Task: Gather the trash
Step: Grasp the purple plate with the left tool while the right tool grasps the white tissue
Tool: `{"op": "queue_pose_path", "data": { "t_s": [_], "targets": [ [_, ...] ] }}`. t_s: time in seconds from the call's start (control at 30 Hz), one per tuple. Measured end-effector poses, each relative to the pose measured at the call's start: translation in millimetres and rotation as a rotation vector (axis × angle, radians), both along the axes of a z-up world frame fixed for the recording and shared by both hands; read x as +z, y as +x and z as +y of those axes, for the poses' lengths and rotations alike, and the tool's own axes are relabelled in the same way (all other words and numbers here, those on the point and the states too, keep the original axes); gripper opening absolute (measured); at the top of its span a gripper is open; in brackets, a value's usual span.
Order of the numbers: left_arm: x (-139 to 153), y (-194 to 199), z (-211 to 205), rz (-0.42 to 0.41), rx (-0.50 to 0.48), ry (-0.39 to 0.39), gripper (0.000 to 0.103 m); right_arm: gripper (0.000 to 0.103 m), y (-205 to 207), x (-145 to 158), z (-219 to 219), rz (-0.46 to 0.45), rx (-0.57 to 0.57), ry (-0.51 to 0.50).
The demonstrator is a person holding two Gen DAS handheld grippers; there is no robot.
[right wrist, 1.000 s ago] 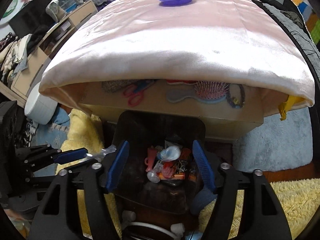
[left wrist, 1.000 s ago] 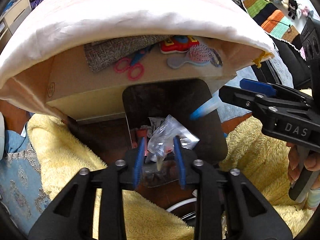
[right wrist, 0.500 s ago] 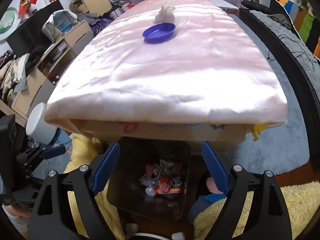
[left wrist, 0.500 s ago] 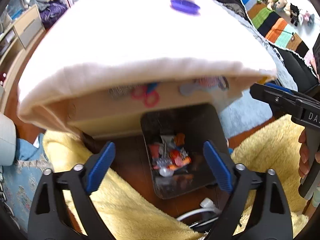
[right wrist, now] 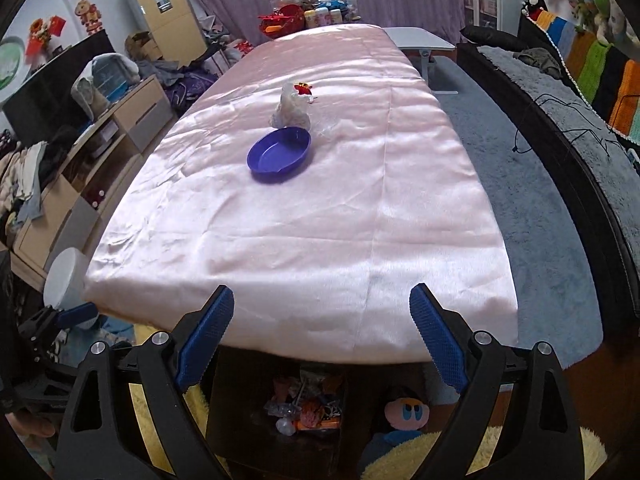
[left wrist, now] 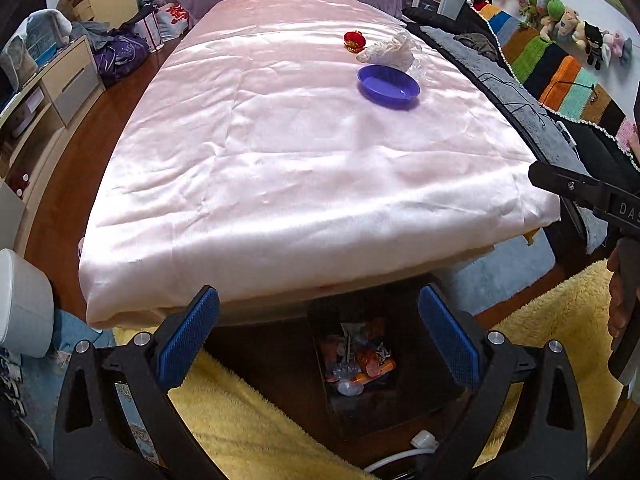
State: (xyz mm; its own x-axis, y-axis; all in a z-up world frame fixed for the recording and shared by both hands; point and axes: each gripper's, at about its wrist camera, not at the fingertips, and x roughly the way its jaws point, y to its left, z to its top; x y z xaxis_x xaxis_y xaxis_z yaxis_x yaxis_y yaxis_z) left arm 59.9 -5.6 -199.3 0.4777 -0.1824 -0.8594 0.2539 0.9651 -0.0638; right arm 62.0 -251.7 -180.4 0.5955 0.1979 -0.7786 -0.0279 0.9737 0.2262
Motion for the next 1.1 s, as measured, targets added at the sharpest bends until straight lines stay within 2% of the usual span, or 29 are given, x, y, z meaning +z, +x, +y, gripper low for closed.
{"op": "queue_pose_path", "data": {
  "t_s": [0.33, 0.47, 0.63, 0.9, 1.07, 1.1],
  "targets": [
    [7.2, 53.7, -16.2, -0.015, -0.014, 0.024, 0.095, 0.09, 47.8, -1.3, -5.8, -0.016, 0.012, 0.022],
    [8.8, 80.9, -23.2, -0.015, -0.021, 0.011, 0.095, 0.087, 75.6, 8.6, -5.7, -0.058, 0.021, 0.035],
    [7.4, 111.2, -34.5, -0.005, -0.037, 0.011, 0.095, 0.069, 119.4, 21.6, 3.3, -0.092, 0.055, 0.019],
    [12.8, 153.1, -52.5, -0.014, -0.062, 0.009, 0.095, 0.064, 174.3, 24.3, 28.7, -0.106, 0.132, 0.019],
    [9.3, 170.1, -61.2, -0.005, -0.077, 0.011, 0.095, 0.045, 204.1, 7.1, 41.6, -0.054, 0.166, -0.004],
    [8.3, 173.3, -62.1, -0.001, -0.079, 0.009, 0.095, 0.037, 208.4, 3.6, 43.8, -0.043, 0.172, -0.01]
  ]
}}
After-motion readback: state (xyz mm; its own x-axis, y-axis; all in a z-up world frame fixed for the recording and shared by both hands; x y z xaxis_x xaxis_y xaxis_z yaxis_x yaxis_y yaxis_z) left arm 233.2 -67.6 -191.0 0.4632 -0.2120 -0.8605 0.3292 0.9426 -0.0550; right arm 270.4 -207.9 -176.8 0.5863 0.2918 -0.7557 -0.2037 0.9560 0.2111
